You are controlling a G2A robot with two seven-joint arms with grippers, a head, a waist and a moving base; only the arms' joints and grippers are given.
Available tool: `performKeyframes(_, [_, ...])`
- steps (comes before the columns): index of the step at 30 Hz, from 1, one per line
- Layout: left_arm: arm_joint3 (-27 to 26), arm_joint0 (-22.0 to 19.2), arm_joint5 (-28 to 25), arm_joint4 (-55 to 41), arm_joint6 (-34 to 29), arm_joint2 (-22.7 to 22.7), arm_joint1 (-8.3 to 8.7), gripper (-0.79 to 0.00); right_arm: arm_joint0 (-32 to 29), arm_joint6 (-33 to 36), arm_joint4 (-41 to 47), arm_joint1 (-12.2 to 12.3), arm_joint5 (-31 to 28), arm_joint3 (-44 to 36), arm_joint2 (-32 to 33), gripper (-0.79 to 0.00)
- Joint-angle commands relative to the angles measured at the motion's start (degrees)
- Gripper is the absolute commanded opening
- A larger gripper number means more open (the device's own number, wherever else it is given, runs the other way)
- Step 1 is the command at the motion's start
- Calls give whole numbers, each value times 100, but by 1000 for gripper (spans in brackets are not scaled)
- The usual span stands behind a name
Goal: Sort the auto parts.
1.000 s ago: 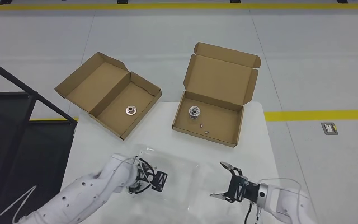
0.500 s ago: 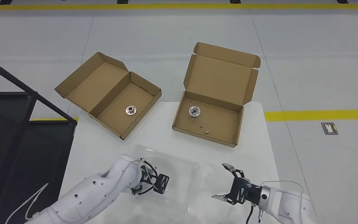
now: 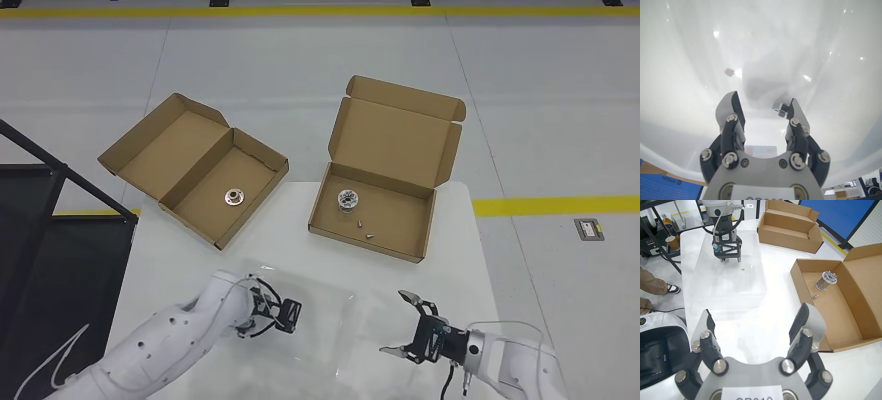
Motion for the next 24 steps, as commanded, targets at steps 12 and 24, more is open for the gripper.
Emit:
performKeyframes(12, [-179,61,-315,-311,-125,-127,135,-262,54,-60,51,52,43,88,-52,0])
performKeyframes(24, [-528,-509,-315,-20,151,814,337,-237,97,-120,83,101,57,163,-75,0])
